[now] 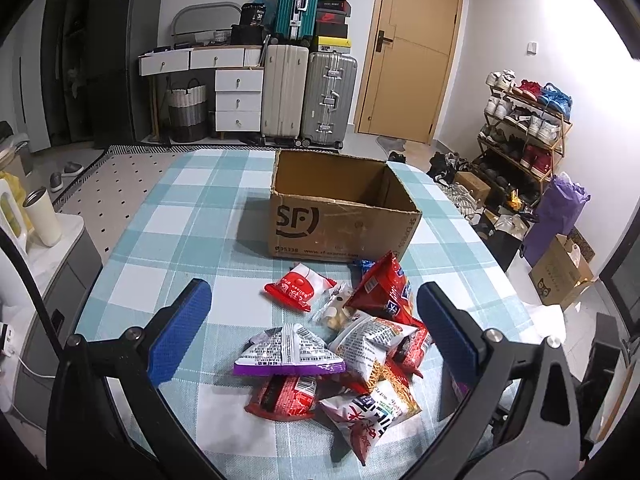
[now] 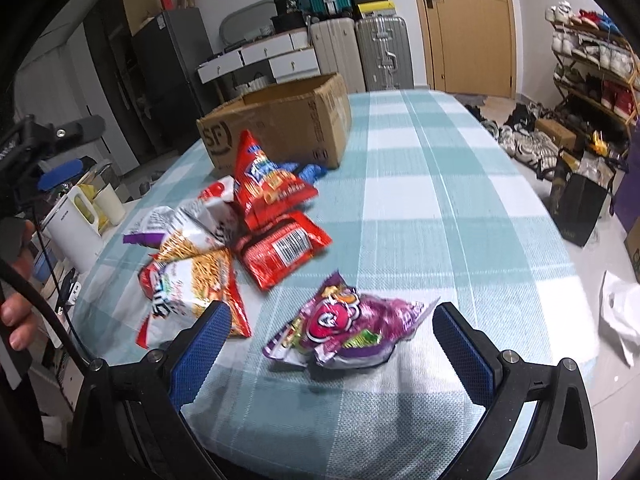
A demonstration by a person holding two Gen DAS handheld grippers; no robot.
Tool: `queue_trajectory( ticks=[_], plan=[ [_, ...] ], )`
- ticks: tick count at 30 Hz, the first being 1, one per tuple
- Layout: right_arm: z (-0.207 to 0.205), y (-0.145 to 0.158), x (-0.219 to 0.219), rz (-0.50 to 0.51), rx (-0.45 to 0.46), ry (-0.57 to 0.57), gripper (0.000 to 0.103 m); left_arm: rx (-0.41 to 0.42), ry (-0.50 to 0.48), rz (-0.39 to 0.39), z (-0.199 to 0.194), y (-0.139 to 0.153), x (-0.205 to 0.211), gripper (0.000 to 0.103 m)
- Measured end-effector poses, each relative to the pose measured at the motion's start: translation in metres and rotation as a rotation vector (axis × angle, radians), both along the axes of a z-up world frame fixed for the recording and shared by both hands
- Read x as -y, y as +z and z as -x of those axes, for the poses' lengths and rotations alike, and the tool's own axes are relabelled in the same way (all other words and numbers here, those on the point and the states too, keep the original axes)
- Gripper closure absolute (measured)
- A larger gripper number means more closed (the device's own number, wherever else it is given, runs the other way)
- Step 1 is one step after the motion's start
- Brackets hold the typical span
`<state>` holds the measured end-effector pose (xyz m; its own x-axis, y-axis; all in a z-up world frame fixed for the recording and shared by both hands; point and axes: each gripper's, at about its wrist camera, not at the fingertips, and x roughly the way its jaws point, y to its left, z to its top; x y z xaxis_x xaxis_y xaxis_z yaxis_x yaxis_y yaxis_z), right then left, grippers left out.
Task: Organize snacks
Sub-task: 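Reach the right gripper to the purple candy bag and close on it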
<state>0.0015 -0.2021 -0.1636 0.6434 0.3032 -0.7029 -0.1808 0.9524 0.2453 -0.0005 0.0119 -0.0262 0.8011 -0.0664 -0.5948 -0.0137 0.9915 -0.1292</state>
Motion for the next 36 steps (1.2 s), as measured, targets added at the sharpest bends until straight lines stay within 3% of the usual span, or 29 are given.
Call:
queue_trajectory(
  ticks=[12, 18, 22, 25, 26, 33, 36],
  plan=[
    [-0.017, -0.030, 0.013, -0.083, -0.076, -0.037, 0.001, -0.031, 0.005, 0.012, -0.008, -0.008, -0.007, 0.001],
    [-0.022, -0.035, 0.011, -0.114, -0.080, -0.027, 0.013, -0.044, 0.015, 0.021, -0.013, -0.013, -0.014, 0.001],
    [-0.023, -0.035, 0.012, -0.123, -0.075, -0.030, 0.030, -0.047, 0.017, 0.028, -0.014, -0.015, -0.019, 0.001],
    [-0.022, -0.037, 0.014, -0.135, -0.076, -0.025, 0.057, -0.056, 0.022, 0.034, -0.012, -0.017, -0.023, 0.001],
    [-0.022, -0.037, 0.015, -0.134, -0.075, -0.029, 0.060, -0.060, 0.025, 0.038, -0.012, -0.018, -0.025, 0.001],
    [-0.026, -0.035, 0.020, -0.120, -0.075, -0.037, 0.062, -0.074, 0.036, 0.046, -0.013, -0.022, -0.031, 0.001],
    [-0.028, -0.032, 0.026, -0.135, -0.068, -0.054, 0.052, -0.075, 0.036, 0.046, -0.014, -0.022, -0.031, 0.001]
  ],
)
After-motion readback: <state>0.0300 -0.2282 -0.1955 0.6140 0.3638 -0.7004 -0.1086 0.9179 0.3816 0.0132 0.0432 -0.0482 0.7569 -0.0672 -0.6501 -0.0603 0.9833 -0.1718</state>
